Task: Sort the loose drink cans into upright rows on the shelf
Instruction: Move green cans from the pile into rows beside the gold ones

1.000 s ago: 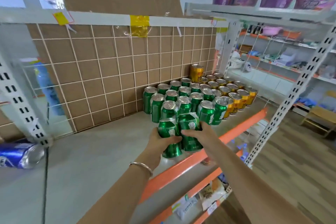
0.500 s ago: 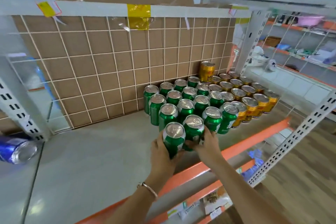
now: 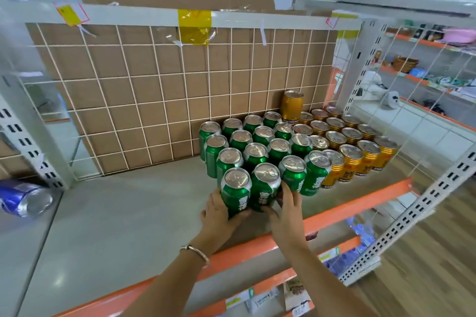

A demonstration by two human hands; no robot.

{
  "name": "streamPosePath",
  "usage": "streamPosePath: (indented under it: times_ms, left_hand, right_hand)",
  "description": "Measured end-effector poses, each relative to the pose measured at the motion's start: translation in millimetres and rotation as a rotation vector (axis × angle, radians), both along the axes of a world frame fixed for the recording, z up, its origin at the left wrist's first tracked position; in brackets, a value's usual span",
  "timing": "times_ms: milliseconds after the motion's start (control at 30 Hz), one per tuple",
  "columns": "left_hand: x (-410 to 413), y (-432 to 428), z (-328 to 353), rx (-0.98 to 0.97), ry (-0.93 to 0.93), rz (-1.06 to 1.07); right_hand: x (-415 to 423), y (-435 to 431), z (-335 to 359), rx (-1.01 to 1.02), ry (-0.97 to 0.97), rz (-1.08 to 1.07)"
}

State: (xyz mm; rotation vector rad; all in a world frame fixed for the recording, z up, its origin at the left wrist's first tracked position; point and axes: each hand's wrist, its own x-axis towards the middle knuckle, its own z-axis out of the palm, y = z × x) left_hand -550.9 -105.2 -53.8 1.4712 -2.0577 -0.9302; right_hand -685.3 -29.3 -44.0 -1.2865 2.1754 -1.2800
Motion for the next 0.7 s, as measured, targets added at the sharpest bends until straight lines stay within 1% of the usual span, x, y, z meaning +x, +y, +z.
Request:
streamPosePath:
  times_ms: [100,233,267,333,400,467,533,600,700]
  left_hand:
    - [1,-2,2,0.017,-0.016,-0.018]
    - [-4,2,1,-0.042,-0.079,0.031]
    - [-4,3,2,-0.029,-0.073,0.022]
    - [-2,2,9,0.051,-0.001,0.025]
    - [0,-3,12,0.111,0.056,0.032]
    - [1,-4,11,0.111,0.057,0.015]
    - [2,-2,9,0.092,0.054,0.018]
    - [1,-2,7,0.088,0.068,0.017]
    - [1,-4,6,0.11,0.104,0.001]
  right_hand:
    - [0,3,2,0.016,0.012,0.009]
    - [-2,-2,7,-0.067,0.253,-0.035]
    - [-1,-3,10,-0.087,0.274,-0.026]
    - [1,-5,17,-0.086,0.352,0.01]
    - [1,-9,29,0.025,0.513,0.037]
    - [-3,-15,43,0.213,0.64,0.077]
    - [-6,-23,56,0.316,0.696,0.096]
    - [-8,-30,70,0.365,0.749,0.115]
    - [-14,-37,87,0.418,0.767,0.203]
